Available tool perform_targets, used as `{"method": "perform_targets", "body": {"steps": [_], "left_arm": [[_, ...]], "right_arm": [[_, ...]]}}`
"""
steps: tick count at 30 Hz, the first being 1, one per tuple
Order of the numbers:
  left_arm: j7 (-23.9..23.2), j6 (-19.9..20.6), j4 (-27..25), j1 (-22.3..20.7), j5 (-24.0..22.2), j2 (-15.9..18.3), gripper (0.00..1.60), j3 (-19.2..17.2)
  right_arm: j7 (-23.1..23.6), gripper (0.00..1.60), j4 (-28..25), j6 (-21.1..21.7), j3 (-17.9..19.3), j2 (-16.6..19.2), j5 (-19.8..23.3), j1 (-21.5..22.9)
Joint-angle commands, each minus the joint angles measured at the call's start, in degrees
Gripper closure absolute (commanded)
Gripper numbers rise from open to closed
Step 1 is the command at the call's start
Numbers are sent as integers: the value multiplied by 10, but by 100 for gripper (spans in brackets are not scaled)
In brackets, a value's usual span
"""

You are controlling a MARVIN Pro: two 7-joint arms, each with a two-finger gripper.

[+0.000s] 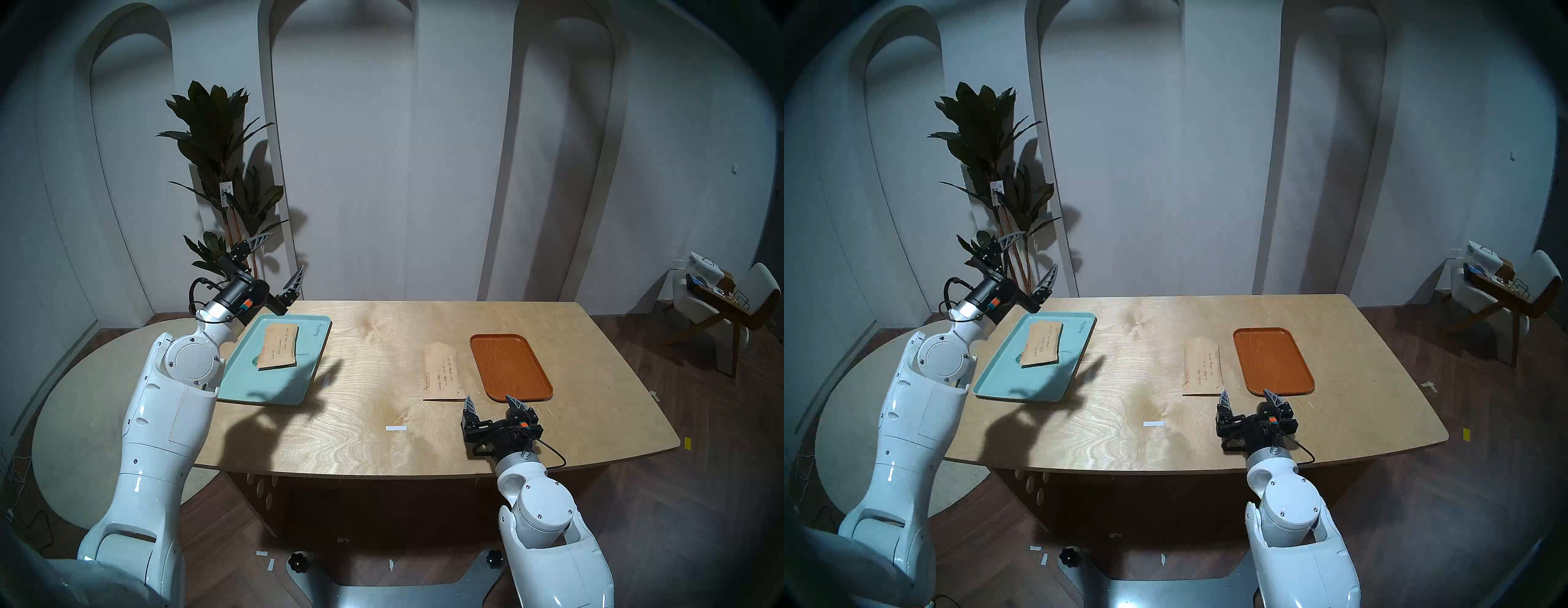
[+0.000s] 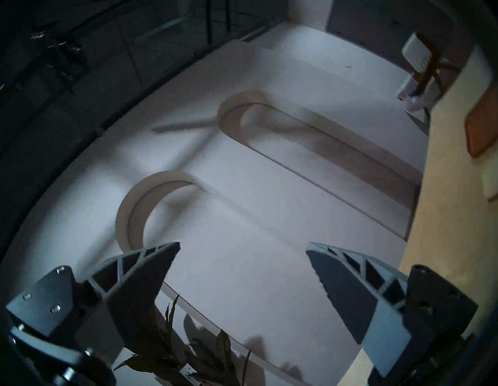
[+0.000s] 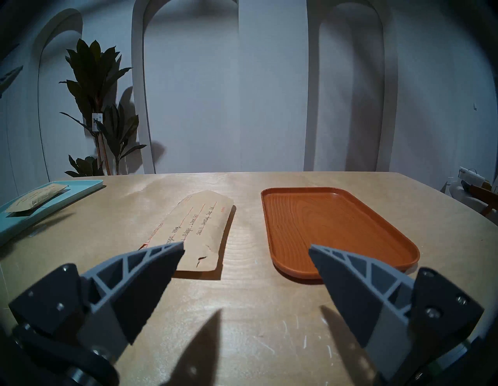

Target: Sort the mail into the trays, one tray per recipient

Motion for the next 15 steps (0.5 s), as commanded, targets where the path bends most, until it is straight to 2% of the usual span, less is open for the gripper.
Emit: {"method": "perform_targets", "body": {"steps": [1, 5, 7, 9, 11, 15], "left_arm": [[2, 37, -48, 2, -90, -53, 0, -16], [-6, 85, -81, 16, -163, -77, 0, -26], [-7, 94, -86, 18, -174, -80, 0, -27], [-14, 131, -110, 28, -216, -90, 0, -33], [-17, 141, -116, 31, -227, -92, 0, -35], [-31, 188, -145, 44, -276, -100, 0, -43]], "right_arm": [[0, 0, -12, -4, 0, 0, 0, 5], [2, 0, -13, -5, -1, -1, 2, 6], [2, 0, -14, -5, -2, -1, 2, 6], [5, 0, -21, -7, -3, -3, 6, 9], [6, 0, -23, -7, -3, -3, 8, 11], [11, 0, -36, -9, -5, -4, 14, 18]]}}
